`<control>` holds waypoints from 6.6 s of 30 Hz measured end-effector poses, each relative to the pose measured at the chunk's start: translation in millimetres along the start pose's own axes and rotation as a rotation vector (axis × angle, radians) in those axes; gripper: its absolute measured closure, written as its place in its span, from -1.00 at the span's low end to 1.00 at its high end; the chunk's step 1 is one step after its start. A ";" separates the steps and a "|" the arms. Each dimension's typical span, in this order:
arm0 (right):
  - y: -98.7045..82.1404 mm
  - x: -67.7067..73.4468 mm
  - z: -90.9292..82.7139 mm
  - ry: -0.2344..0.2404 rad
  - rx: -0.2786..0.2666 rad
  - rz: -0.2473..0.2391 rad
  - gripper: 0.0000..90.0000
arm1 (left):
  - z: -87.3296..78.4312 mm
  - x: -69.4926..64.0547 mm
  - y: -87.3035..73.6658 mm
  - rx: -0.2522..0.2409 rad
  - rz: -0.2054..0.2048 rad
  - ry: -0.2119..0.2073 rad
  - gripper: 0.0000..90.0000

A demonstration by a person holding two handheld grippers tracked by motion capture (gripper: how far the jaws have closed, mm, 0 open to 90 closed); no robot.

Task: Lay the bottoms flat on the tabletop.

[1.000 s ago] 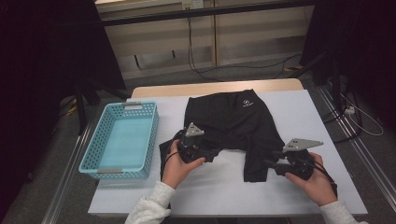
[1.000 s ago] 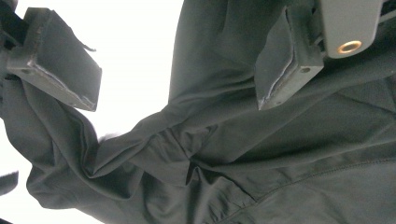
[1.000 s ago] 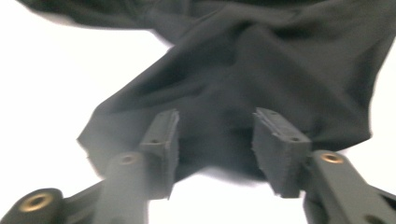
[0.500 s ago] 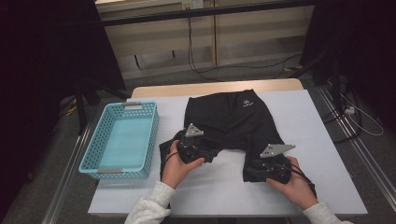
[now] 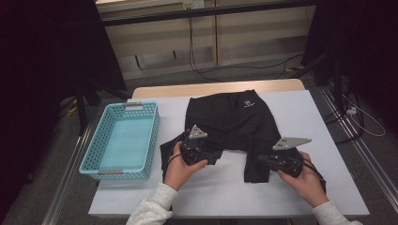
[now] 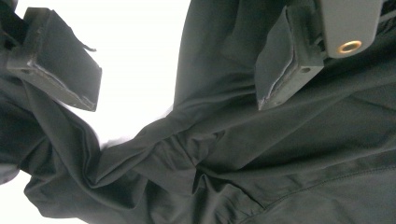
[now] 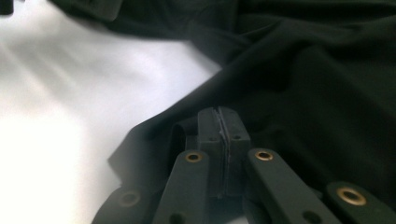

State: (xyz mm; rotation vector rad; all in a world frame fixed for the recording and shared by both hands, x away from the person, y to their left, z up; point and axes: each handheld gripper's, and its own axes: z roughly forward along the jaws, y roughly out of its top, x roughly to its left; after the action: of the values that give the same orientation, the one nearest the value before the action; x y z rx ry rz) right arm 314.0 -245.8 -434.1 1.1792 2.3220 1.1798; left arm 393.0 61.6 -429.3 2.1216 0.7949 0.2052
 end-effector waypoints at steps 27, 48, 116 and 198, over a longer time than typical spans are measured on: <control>-23.2 -39.3 -35.2 -0.156 -0.021 0.127 0.98 | 34.8 -40.1 5.1 0.029 0.070 -0.138 -0.54; -43.4 -33.6 -54.9 -0.155 -0.022 0.129 0.98 | 85.6 -79.1 12.8 0.057 0.173 -0.173 -0.32; -53.7 -51.5 -47.8 -0.212 0.096 0.181 1.00 | 54.7 -64.0 8.8 0.155 -0.008 -0.289 0.76; -32.6 -62.6 -31.2 -0.312 0.035 0.209 0.37 | 58.5 -69.7 -0.6 0.171 -0.062 -0.283 0.95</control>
State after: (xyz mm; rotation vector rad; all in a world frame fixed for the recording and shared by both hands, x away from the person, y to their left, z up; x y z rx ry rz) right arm 318.2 -321.8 -446.5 1.5283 2.0333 0.9396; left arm 361.7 -19.0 -458.0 2.2175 0.7285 -0.1999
